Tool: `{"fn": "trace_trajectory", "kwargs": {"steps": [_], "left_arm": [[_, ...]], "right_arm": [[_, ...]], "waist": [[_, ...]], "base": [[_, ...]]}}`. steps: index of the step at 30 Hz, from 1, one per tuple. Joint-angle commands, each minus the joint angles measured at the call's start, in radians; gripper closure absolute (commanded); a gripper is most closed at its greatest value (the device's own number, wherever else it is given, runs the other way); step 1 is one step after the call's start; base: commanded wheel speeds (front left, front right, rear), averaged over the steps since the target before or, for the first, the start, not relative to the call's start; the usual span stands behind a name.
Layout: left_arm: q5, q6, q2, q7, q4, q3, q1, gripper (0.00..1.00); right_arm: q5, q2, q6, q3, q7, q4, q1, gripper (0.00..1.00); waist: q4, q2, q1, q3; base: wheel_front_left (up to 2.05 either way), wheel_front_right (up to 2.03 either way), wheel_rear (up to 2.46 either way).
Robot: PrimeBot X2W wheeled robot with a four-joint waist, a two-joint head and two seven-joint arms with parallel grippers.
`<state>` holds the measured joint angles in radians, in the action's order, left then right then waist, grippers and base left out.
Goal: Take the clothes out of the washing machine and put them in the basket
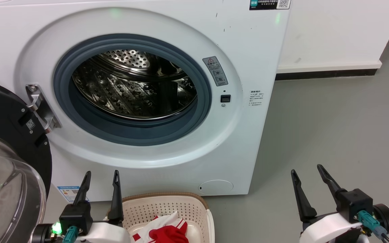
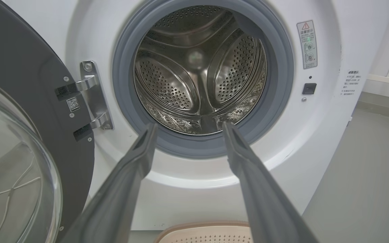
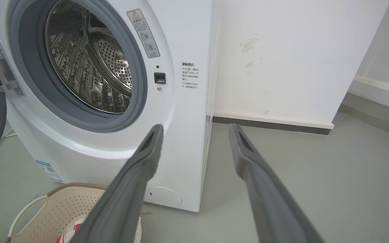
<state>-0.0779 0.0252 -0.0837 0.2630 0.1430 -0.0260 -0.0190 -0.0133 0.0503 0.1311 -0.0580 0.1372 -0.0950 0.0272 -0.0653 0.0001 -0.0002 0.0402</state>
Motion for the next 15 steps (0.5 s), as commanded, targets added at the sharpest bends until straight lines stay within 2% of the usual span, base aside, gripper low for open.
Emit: {"fn": "trace_trajectory", "kwargs": {"steps": [1,15], "left_arm": [[-0.004,0.003,-0.001,0.000,-0.008,-0.003,-0.012,0.00],[-0.014,-0.005,-0.018,-0.022,-0.028,-0.022,-0.053,0.00]], "right_arm": [[0.004,0.000,-0.001,-0.001,-0.002,0.007,0.016,0.00],[-0.020,0.000,-0.001,0.003,-0.006,0.008,0.037,0.00]], "waist": [[0.004,-0.0001,0.0002,0.003],[0.013,-0.0001,0.0002,0.016]], "base": [[0.00,0.00,0.00],[0.00,0.00,0.00]]}}
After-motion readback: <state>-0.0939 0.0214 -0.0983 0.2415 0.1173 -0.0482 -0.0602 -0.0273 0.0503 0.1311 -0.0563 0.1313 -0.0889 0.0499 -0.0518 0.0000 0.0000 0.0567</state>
